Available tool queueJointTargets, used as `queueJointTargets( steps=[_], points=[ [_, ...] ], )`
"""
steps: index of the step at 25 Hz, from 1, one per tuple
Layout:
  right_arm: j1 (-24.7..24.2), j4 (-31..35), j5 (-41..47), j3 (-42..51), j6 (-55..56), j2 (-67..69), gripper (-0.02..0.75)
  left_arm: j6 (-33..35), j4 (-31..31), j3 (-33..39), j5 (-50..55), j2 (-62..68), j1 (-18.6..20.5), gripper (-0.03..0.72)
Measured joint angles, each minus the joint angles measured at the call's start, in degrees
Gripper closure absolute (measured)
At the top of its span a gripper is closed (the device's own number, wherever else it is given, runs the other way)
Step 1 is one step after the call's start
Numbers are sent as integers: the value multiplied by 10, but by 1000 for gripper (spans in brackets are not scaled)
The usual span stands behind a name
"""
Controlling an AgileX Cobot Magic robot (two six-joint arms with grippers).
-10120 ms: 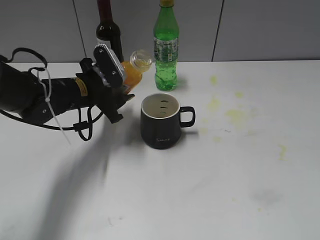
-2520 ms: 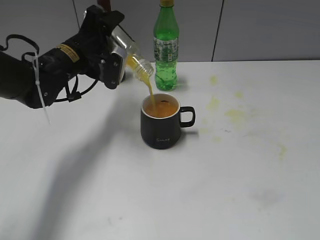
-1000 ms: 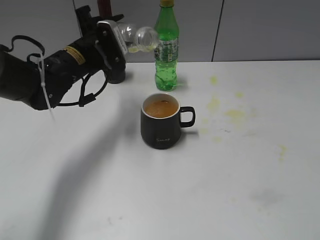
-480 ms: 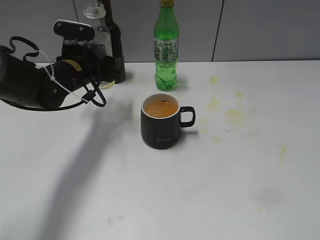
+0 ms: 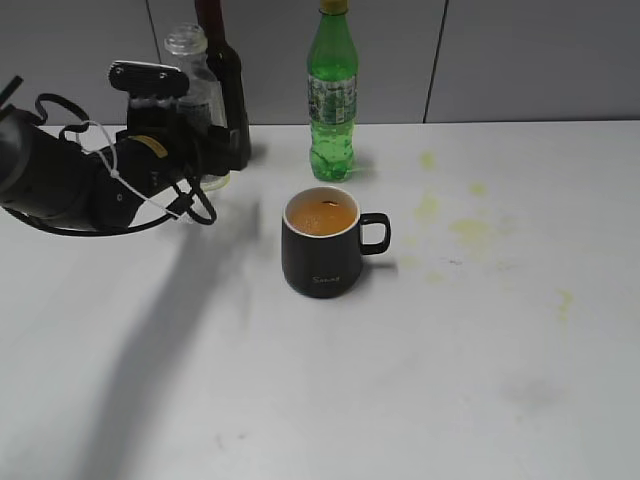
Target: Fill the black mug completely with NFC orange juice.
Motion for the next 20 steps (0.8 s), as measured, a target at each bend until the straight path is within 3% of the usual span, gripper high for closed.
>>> queueJointTargets(
  steps=[5, 14, 20],
  points=[
    [0, 0, 0, 0, 0, 0, 146, 3, 1, 0, -20, 0, 8, 223],
    [0, 0, 0, 0, 0, 0, 146, 15, -1, 6, -32, -19, 93, 223],
    [0, 0, 0, 0, 0, 0, 146, 15, 5, 9, -79, 40, 112, 223]
  ],
)
